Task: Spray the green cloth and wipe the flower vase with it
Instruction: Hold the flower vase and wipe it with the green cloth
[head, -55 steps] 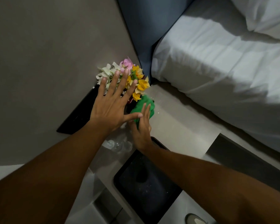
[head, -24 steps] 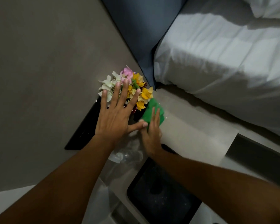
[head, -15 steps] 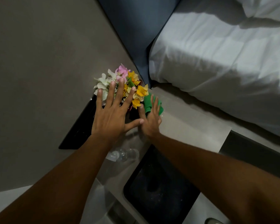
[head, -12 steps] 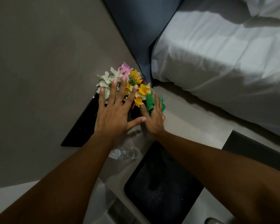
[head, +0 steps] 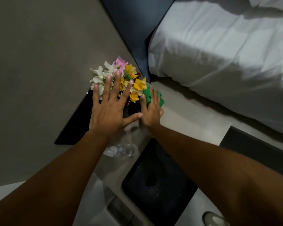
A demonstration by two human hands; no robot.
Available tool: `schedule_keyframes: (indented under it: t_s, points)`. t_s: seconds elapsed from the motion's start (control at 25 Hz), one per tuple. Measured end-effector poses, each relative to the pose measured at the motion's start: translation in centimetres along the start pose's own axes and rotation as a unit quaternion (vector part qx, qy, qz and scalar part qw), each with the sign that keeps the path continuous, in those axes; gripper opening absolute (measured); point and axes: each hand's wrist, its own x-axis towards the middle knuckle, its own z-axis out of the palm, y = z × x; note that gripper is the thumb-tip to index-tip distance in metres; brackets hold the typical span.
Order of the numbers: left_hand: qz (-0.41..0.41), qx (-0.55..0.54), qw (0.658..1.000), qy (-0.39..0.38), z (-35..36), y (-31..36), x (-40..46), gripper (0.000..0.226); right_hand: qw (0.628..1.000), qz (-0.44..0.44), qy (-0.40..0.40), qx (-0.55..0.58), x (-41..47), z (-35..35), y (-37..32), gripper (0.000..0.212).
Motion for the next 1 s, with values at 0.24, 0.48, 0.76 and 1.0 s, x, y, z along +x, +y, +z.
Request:
schedule_keyframes:
  t_s: [0.24,0.48,0.76,1.0]
  points:
    - [0.007,0.001,1.000,-0.009,-0.3,-0.1,0.0,0.098,0.997,-0.051,0.021,0.046,-5.0,1.4,0.9,0.066]
    - [0.004,0.005,1.000,-0.007,-0.1,0.0,0.0,0.098,0.998,-0.067,-0.015,0.009,-5.2,1.0,1.3,0.075]
    - [0.008,0.018,1.000,-0.009,-0.3,-0.1,-0.1,0.100,0.995,-0.084,0.006,-0.055,-5.3,0.7,1.4,0.074]
    - [0.015,0.068,0.997,-0.021,-1.3,0.1,-0.1,0.101,0.994,-0.097,-0.036,-0.037,-6.5,-2.4,0.7,0.068]
